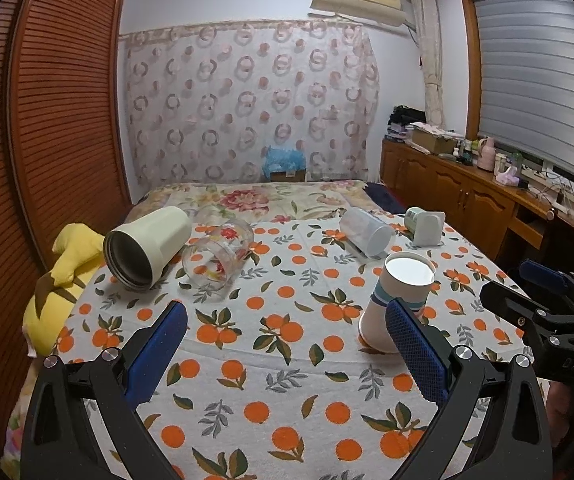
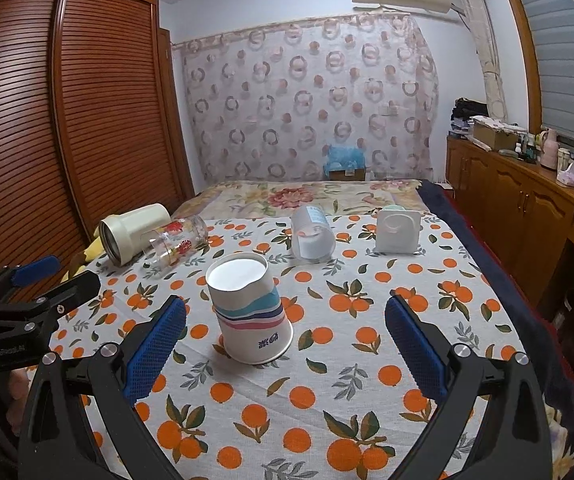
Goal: Flip cup upside down
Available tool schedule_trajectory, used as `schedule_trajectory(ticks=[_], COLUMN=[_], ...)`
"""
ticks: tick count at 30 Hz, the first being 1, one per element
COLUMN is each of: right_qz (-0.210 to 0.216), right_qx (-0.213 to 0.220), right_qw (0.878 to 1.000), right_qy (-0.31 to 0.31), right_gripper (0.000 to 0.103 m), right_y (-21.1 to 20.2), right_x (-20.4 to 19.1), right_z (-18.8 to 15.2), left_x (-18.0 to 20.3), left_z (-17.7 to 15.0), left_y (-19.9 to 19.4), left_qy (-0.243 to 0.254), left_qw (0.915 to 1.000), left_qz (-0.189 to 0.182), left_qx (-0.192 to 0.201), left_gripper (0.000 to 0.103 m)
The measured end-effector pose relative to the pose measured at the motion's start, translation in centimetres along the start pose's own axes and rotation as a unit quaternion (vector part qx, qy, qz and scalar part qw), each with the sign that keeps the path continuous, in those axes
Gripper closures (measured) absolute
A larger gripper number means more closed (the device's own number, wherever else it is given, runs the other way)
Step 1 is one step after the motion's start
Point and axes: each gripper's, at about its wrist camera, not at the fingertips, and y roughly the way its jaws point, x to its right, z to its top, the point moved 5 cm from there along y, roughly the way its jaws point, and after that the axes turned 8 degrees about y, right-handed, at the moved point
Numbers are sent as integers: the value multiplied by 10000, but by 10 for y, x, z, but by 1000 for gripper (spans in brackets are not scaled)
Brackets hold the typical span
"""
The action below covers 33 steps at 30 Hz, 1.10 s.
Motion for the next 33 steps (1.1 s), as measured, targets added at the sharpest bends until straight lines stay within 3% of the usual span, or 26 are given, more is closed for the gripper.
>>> schedule_trajectory(ticks=[33], right_qz=[17], right_qx=[10], right_qw=[10000], right_qy=[-35], right_gripper=[3], right_y=[1], right_x=[-4], right_z=[-3], left_x=[0], left_z=[-1], left_y=[-1], left_qy=[-6], left_qw=[10000], left_qz=[-3], left_qx=[13], left_gripper=[7])
